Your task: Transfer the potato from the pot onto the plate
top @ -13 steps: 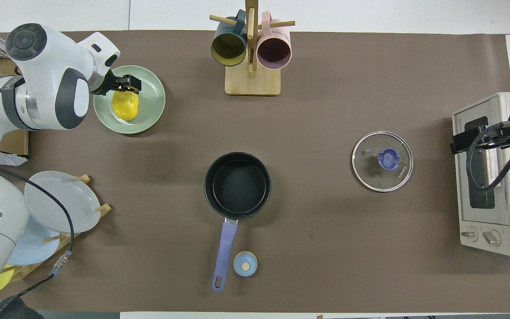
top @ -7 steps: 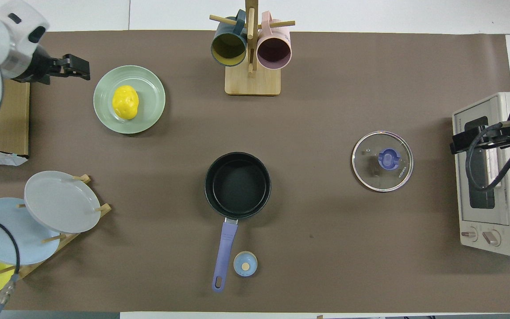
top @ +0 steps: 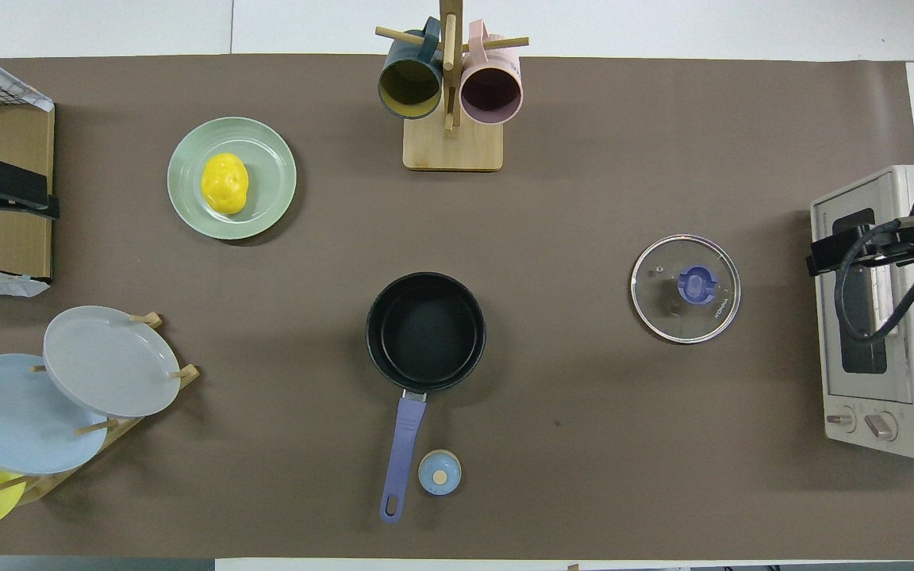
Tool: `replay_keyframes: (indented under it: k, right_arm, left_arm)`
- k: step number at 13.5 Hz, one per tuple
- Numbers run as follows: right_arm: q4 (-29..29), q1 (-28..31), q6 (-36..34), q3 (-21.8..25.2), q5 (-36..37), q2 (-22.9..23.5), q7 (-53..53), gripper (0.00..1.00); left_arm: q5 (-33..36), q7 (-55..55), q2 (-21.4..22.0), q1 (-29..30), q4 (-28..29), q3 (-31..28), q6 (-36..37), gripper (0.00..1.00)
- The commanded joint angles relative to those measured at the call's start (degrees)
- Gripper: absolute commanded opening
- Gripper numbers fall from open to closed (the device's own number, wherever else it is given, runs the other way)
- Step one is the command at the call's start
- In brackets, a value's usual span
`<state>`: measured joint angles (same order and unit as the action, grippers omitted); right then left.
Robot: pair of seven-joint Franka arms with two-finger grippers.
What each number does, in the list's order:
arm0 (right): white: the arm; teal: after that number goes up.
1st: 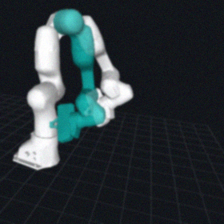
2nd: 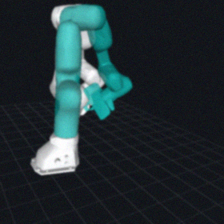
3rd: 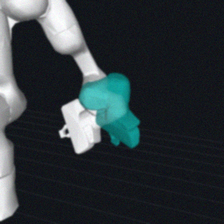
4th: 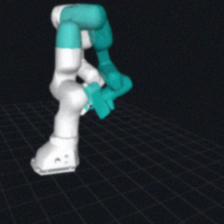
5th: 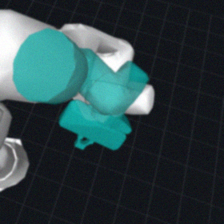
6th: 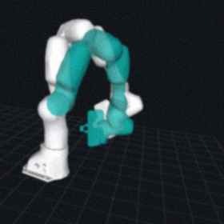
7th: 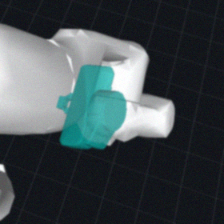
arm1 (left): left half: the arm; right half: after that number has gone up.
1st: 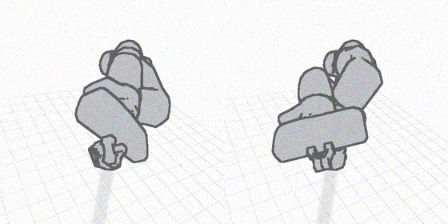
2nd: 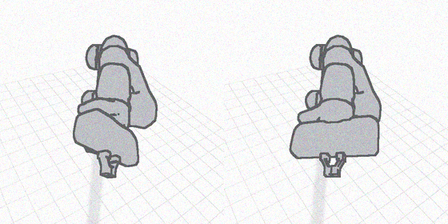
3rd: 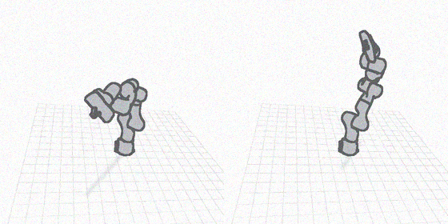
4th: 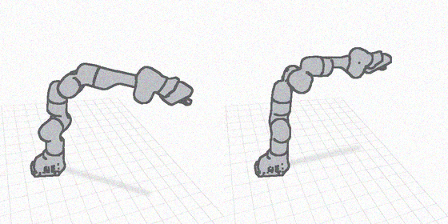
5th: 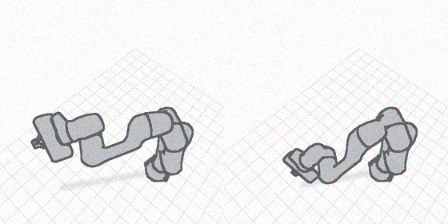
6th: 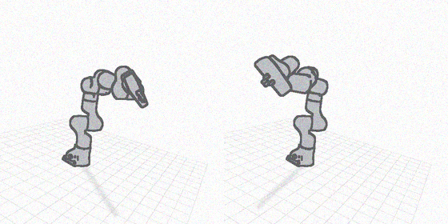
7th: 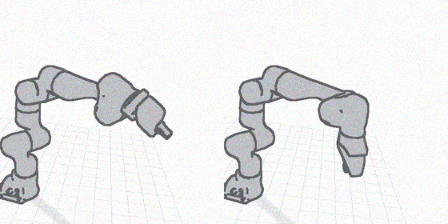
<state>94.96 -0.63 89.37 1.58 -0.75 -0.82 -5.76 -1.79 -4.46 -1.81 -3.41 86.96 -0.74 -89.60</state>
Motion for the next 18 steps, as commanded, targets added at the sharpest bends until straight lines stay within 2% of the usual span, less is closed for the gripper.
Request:
replay_keyframes:
  k: [1,4,7,9,18]
  right_arm:
    - [-0.5,0.1,-0.4,-0.2,0.0,0.1,0.4,1.0]
    - [-0.4,-0.2,-0.4,-0.3,0.8,0.0,0.4,1.0]
    - [-0.4,-0.2,-0.4,-0.3,0.8,0.0,0.5,1.0]
    - [-0.4,-0.2,-0.4,-0.3,0.8,0.0,0.5,1.0]
    - [-0.3,-0.2,-0.3,-0.3,0.7,0.0,0.5,1.0]
  left_arm:
    - [1.0,0.0,5.2,-0.7,9.1,0.1,-0.4,1.0]
    - [1.0,0.1,7.2,-1.2,12.9,0.1,-2.5,1.0]
    - [1.3,-0.2,5.9,-1.9,10.3,0.1,-5.2,1.0]
    - [2.0,-0.2,4.0,-2.0,7.0,0.1,-2.6,1.0]
    - [2.7,0.3,4.5,-1.3,7.9,0.7,-2.2,1.0]
